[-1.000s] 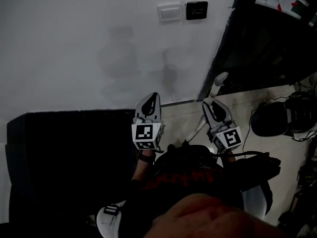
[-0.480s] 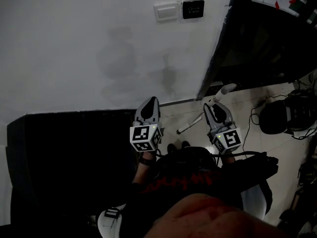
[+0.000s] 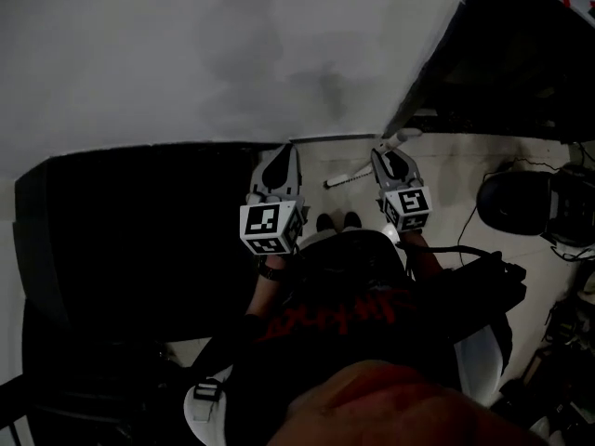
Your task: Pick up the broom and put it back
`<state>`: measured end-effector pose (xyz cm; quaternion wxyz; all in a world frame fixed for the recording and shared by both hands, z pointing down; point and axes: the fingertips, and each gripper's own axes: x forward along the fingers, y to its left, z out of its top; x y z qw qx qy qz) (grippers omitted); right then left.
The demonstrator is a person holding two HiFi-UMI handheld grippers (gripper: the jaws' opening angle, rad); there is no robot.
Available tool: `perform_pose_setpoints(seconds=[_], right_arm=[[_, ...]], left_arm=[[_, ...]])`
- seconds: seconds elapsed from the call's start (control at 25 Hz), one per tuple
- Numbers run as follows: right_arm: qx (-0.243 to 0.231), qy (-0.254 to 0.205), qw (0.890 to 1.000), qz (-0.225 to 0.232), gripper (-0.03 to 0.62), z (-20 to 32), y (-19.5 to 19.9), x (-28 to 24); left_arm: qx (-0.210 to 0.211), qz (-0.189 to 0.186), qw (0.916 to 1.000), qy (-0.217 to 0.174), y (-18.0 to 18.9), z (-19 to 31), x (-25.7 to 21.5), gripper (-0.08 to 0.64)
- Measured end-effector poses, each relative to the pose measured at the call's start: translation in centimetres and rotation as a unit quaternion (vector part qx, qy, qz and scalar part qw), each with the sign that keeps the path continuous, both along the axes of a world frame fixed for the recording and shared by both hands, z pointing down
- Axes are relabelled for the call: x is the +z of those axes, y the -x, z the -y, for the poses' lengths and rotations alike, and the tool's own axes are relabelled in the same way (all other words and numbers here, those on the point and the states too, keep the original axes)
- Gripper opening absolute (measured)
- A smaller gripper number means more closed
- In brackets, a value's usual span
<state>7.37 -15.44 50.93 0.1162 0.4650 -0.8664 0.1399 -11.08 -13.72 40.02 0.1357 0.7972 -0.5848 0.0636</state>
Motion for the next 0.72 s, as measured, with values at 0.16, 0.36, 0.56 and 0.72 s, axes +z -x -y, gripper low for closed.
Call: perform_pose_setpoints(seconds=[0.16,0.36,0.56,0.72], right_arm=[[-0.021,0.032,0.999,-0.013,0.089,2.0,1.8,6.8],[-0.045,0.086,0.993,-0.060,0.089,5.0,1.8,16.6],[-0.067,0.159,0.979,-0.110,0.089,6.4,2.0,27.5],[-0.059,0.195,0.970,-0.133,0.089,9.7,2.7,33.3]], left_arm=[[-0.053,0.017,0.9982,0.022,2.4,-1.9,0.9,0.005],[-0.112,0.027,0.9928,0.030,4.0,-3.2,2.0,0.005],[-0.174,0.037,0.9823,0.059,6.3,-5.4,3.6,0.005],[-0.197,0.051,0.9760,0.078,6.5,-6.9,3.8,0.005]])
